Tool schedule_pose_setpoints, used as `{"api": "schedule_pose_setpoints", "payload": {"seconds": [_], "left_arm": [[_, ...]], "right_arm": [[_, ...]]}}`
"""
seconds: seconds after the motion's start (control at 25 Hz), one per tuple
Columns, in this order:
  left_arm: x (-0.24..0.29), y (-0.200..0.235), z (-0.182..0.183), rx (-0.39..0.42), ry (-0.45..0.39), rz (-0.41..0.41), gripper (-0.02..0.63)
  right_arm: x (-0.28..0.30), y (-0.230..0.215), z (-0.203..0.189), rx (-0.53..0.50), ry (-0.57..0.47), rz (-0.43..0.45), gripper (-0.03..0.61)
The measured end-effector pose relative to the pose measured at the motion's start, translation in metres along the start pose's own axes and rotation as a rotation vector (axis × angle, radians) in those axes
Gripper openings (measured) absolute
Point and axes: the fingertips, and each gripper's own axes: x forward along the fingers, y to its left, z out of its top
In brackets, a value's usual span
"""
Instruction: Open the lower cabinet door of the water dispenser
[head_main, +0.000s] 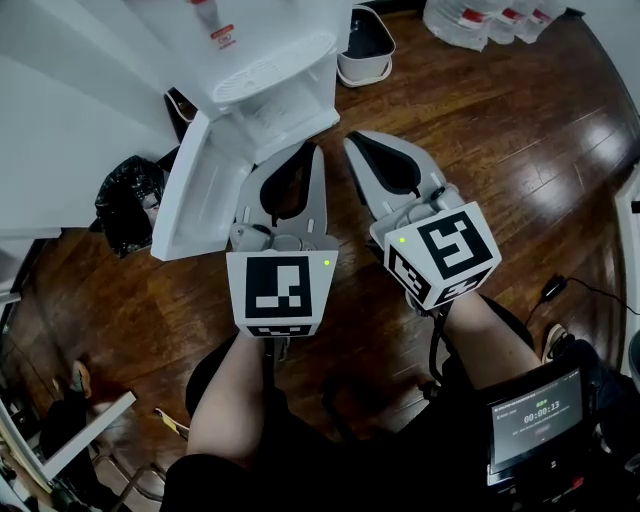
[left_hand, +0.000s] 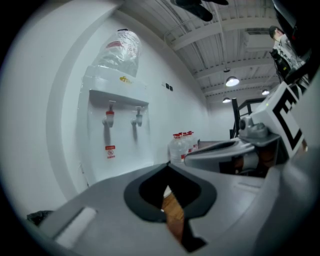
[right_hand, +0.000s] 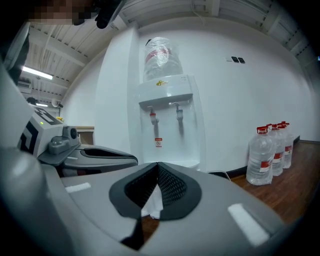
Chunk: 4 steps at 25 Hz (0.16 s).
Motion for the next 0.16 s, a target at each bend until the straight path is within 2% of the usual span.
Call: {"api": "schedule_pose_setpoints", "payload": {"seconds": [0.16], "left_arm": [[0.0001, 0.0028, 0.0012, -0.007, -0.005, -0.004, 0.020]], "right_arm": [[0.0010, 0.0005, 0.0024, -0.005, -0.004, 0.000, 0.005]]}}
